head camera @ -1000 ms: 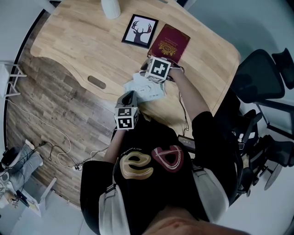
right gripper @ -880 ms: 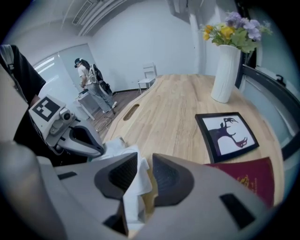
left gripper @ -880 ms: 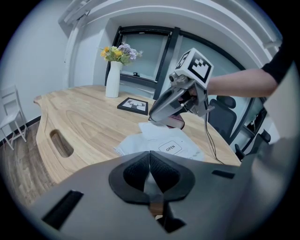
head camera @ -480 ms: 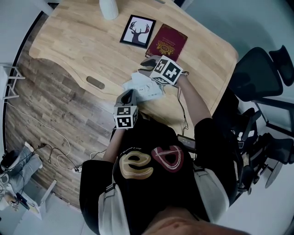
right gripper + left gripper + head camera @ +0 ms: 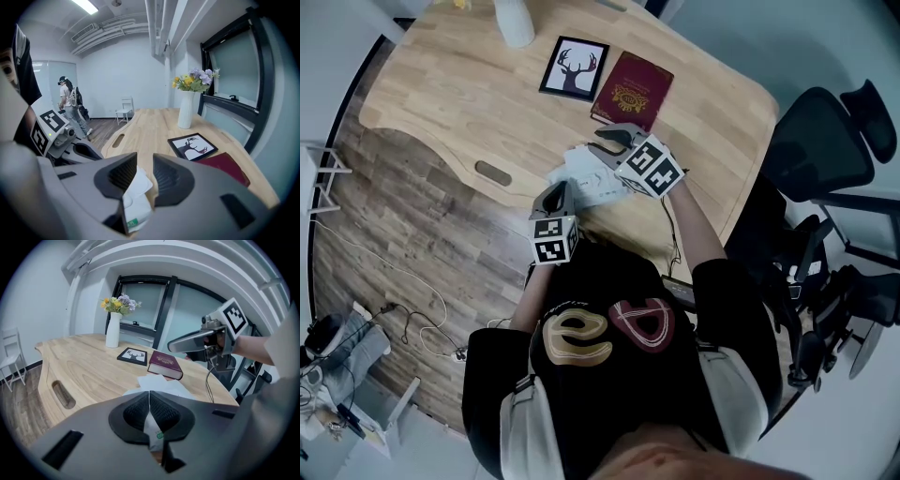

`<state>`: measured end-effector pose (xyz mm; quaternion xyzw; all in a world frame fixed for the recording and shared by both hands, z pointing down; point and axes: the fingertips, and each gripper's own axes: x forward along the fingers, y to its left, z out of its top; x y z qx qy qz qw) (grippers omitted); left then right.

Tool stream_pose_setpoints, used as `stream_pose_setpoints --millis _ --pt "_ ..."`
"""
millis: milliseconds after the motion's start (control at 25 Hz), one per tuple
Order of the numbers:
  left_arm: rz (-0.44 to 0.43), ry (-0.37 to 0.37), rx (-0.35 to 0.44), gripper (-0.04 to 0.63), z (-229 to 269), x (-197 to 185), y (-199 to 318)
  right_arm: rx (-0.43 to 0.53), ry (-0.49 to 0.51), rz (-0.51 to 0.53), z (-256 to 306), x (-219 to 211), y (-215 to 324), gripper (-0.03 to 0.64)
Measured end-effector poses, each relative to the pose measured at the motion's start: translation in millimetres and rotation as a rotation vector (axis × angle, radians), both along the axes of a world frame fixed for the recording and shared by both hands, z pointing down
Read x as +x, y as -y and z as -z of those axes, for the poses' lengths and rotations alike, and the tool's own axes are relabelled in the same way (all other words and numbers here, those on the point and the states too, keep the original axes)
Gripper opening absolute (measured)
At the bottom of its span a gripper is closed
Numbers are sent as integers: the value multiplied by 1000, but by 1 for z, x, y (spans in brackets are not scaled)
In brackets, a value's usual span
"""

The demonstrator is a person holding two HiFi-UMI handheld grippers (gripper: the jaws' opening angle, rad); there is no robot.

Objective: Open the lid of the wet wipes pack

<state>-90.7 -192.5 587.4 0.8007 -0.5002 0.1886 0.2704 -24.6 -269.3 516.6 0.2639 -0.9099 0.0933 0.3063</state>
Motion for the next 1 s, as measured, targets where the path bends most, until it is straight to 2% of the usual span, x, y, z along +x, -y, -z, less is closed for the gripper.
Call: stream_pose_setpoints --millis 440,640,1000 --pt "41 -4 71 17 26 -4 -4 82 46 -137 17 17 -34 114" --pt "71 -93 102 17 44 2 -5 97 80 -204 15 28 -55 115" --pt "85 -104 218 17 73 16 -18 130 132 -309 14 45 -91 114"
